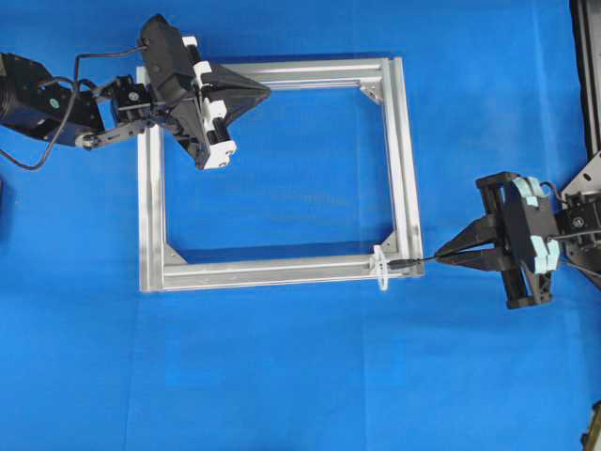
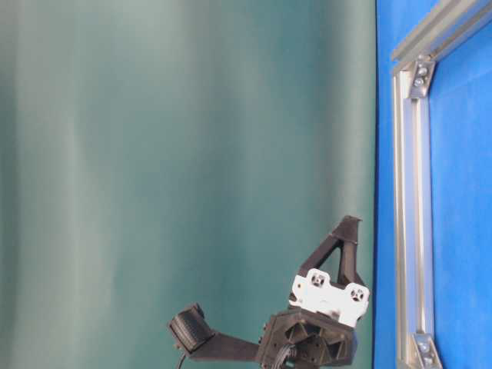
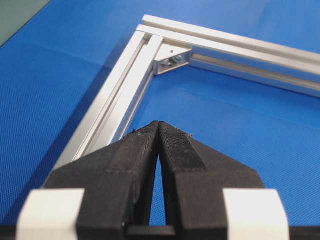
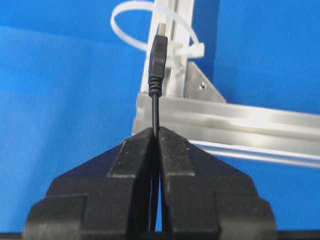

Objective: Insert the wire through the string loop located on the right side.
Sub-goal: 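Push the USB plug leftward through the white zip-tie loop, then move the left gripper toward the plug emerging from the loop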

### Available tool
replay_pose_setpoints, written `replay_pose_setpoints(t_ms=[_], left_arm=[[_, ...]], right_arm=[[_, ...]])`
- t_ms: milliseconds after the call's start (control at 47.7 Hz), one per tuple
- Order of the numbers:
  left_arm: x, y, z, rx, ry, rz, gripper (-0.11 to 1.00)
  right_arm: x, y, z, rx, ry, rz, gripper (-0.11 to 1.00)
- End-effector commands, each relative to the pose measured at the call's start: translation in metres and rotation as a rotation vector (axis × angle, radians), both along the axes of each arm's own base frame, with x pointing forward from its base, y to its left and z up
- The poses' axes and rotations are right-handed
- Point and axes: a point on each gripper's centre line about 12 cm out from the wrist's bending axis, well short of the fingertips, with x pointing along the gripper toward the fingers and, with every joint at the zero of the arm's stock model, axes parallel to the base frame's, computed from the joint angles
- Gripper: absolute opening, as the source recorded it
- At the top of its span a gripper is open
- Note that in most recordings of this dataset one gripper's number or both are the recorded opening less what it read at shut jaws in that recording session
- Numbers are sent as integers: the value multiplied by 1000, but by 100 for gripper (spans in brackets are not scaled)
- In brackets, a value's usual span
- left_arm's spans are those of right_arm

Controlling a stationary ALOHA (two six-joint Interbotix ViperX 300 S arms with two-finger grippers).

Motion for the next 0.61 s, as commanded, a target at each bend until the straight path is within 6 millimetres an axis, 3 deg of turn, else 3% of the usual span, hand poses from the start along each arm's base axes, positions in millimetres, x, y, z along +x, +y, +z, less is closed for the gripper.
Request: replay_pose_setpoints(t_ms=[0, 168, 587], left_arm=[[2, 1, 15, 15, -42, -1, 0], [2, 1, 15, 15, -44, -1, 0], [2, 1, 15, 11, -45, 0, 0]], right_arm=[[7, 1, 7, 6, -49, -2, -4], [16, 2, 5, 6, -52, -5, -4], [61, 11, 0, 1, -39, -5, -4]])
